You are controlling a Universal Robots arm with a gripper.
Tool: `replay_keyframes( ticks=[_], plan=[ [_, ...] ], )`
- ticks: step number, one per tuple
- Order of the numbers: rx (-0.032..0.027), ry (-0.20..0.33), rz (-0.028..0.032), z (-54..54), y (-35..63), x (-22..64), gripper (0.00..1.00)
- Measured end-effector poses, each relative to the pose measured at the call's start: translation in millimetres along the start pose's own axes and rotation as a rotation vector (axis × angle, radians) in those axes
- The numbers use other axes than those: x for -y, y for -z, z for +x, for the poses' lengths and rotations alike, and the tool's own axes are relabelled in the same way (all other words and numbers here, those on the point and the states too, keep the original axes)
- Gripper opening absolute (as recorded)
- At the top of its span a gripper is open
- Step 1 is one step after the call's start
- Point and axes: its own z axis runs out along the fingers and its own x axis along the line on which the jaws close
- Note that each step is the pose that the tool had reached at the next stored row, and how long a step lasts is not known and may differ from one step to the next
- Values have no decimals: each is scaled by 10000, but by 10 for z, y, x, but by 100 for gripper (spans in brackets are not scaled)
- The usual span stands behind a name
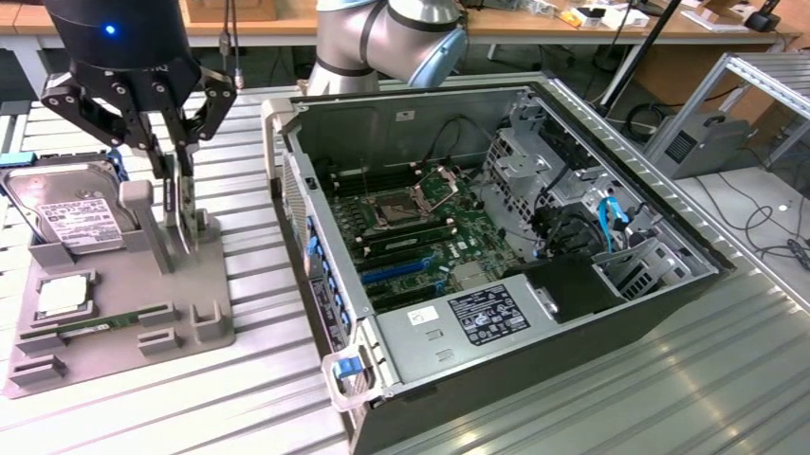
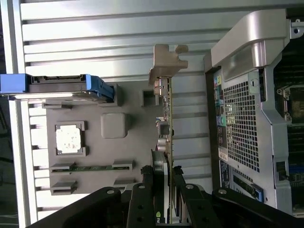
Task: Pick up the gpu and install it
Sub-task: 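Pick up the gpu and move the gpu toward the slot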
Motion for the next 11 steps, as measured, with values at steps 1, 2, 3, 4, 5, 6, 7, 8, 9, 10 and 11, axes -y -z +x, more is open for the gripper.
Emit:
replay_keyframes(
  ticks=[1,2,3,4,5,6,7,8,9,10,11],
  plan=[
    [1,0,-1,0,8,0,27],
    [0,0,-1,0,18,-1,27],
    [0,0,0,-1,26,-1,27],
    [0,0,-1,-1,42,-2,27],
    [0,0,-1,-1,57,-3,27],
    [1,0,-2,-2,69,-4,27],
    [1,0,-3,-2,87,-4,27],
    [0,0,-4,-2,97,-5,27],
    [0,0,-3,-2,106,-6,27],
    [0,0,-4,-3,120,-6,27],
    [0,0,-5,-3,135,-7,27]
  ],
)
